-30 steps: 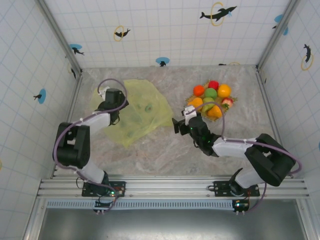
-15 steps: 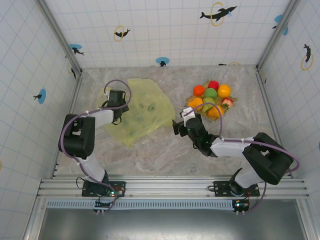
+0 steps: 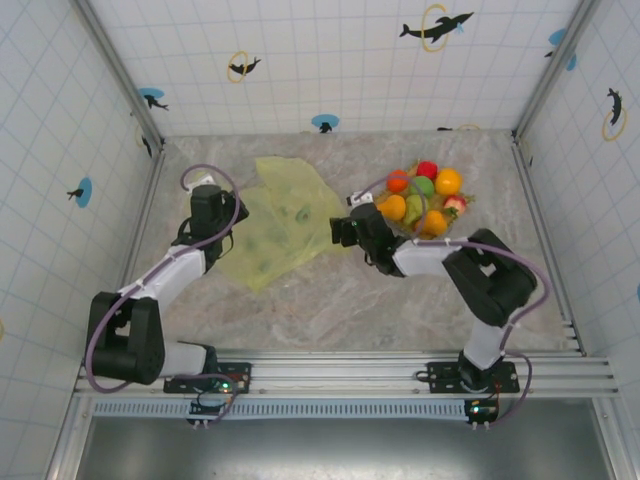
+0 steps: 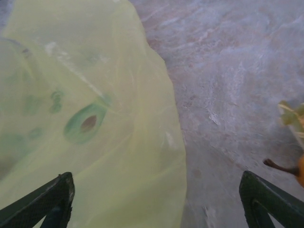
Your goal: Place the fruits into the plastic bag
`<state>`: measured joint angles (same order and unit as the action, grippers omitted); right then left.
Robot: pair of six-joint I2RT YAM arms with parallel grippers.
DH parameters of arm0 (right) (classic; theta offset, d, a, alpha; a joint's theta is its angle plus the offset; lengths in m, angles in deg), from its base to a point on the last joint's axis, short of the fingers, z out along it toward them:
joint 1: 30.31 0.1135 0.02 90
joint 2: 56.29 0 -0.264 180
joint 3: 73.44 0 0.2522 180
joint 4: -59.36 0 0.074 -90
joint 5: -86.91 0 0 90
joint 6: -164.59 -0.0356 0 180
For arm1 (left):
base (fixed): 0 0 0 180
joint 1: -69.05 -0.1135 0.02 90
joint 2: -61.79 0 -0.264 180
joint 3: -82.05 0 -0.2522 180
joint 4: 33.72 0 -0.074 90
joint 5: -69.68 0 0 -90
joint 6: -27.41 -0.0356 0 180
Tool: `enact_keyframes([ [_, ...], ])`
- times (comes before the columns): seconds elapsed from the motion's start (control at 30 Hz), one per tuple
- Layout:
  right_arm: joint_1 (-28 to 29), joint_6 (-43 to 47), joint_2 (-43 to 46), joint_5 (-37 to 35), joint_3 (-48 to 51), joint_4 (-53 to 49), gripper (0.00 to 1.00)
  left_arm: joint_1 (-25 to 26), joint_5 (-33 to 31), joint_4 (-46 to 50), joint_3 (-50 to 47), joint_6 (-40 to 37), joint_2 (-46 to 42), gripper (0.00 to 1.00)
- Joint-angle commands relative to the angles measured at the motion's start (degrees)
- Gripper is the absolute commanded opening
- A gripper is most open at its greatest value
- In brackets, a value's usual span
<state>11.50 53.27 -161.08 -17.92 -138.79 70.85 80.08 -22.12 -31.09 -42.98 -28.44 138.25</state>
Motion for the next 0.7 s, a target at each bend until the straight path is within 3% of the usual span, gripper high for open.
enact_keyframes([
  [0.0, -0.86, -6.52, -6.54, 4.45, -6.92, -7.16, 0.84, -0.27, 0.84, 3.27, -0.43, 0.97, -1.88, 0.08],
  [0.07, -1.34, -7.62, -9.97, 6.6, -10.24, -9.84, 0.67, -0.41, 0.23, 4.32, -0.36, 0.27, -2.33, 0.41],
  [0.1, -1.37, -8.0, -10.57, 8.1, -10.54, -9.92, 0.59, -0.48, -0.34, 4.89, -0.24, -0.03, -2.44, 0.53],
  [0.13, -1.44, -8.25, -10.43, 9.95, -10.06, -9.12, 0.51, -0.48, -1.46, 5.64, -0.02, -0.39, -2.62, 0.64],
  [0.2, -0.93, -7.92, -8.56, 14.93, -7.18, -6.48, 0.45, -0.61, -4.45, 7.34, 0.23, -0.79, -3.05, 0.76],
  [0.47, 9.81, -7.35, 1.96, 31.71, 5.68, 3.72, 0.43, -2.19, -11.75, 11.38, 2.93, -1.97, -0.77, 0.94],
  [0.67, 13.84, -3.98, 6.33, 29.35, 8.62, 6.03, 0.61, -2.18, -18.29, 15.83, 5.7, -4.17, 2.56, 0.98],
])
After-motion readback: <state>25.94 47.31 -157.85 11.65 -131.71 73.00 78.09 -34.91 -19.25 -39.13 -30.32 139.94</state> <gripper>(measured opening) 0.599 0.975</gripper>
